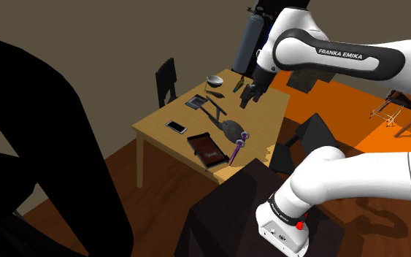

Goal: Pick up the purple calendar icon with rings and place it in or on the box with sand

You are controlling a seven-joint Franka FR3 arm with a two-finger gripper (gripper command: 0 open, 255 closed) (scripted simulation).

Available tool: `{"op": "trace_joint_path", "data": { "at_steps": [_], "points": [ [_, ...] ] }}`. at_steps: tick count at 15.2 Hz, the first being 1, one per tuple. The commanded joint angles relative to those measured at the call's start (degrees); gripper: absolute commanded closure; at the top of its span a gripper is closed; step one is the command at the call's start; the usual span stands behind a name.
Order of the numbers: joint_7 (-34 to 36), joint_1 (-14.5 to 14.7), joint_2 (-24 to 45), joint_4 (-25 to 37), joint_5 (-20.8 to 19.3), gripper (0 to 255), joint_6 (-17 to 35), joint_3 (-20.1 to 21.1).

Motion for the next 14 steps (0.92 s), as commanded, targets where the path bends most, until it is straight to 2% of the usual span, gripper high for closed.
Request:
{"op": "trace_joint_path", "data": {
  "at_steps": [1,8,14],
  "points": [
    [-0.1,-0.7,1.6,-2.8,-1.3,0,4.0,-0.5],
    [0.5,-3.9,8.6,-10.7,-6.3,0,17.4,-2.1],
    [2.3,-7.6,18.8,-14.6,-12.1,0,30.3,-3.3]
  ]
}}
